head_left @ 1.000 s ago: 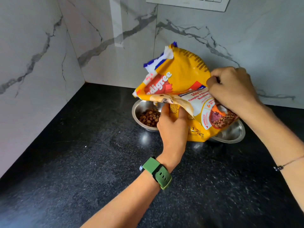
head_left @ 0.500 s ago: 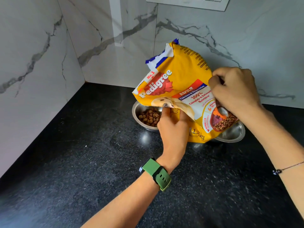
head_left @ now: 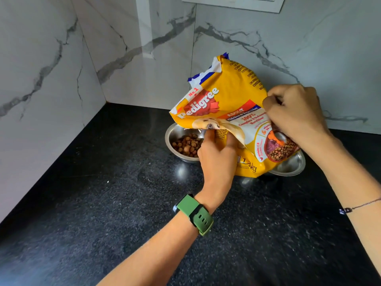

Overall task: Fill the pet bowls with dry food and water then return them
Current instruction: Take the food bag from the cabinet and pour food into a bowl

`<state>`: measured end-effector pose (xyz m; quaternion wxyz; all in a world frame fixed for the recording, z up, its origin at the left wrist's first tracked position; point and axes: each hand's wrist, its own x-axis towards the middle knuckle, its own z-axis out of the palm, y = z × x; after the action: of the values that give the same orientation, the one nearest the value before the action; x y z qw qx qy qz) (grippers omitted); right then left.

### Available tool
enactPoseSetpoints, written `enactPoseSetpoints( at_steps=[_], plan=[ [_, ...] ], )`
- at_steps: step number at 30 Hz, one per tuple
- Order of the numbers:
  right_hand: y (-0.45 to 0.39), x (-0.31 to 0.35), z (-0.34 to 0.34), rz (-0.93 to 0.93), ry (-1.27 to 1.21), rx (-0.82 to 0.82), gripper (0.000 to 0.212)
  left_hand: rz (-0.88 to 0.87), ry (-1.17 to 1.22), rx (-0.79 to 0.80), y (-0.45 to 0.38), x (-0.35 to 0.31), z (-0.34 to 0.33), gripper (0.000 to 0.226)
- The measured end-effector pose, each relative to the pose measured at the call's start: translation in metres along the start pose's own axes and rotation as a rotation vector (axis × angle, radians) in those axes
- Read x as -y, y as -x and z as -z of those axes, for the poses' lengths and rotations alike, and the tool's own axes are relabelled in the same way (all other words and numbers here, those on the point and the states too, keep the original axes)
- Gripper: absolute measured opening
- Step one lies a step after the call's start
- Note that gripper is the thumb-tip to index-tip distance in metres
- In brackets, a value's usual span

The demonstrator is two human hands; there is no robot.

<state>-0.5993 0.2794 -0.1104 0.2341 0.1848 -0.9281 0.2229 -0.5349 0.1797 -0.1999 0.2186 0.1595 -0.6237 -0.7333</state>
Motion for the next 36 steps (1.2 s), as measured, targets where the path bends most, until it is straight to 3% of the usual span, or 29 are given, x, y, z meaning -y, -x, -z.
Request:
enactPoseSetpoints(
  at_steps=[8, 17, 22, 28, 36],
  plan=[
    [0.000, -0.003, -0.012, -0.093, 0.038, 0.133, 0.021, 0.070, -0.006, 0.014, 0.002, 0.007, 0.002, 0.048],
    [0.000, -0.001, -0.002, -0.054, -0.003, 0.009, 0.021, -0.014, -0.017, 0.006, 0.003, -0.004, 0.001, 0.041],
    [0.000, -0.003, -0.009, -0.110, 0.019, 0.103, 0.018, 0.040, -0.041, 0.004, 0.000, 0.002, 0.000, 0.049],
    [0.010, -0.007, -0.010, -0.115, -0.019, 0.090, 0.023, 0.046, -0.070, 0.030, 0.003, 0.006, 0.002, 0.047],
    [0.005, -0.002, 0.004, -0.039, -0.039, -0.004, 0.018, -0.086, -0.073, -0.010, 0.005, -0.008, -0.003, 0.044]
  ],
)
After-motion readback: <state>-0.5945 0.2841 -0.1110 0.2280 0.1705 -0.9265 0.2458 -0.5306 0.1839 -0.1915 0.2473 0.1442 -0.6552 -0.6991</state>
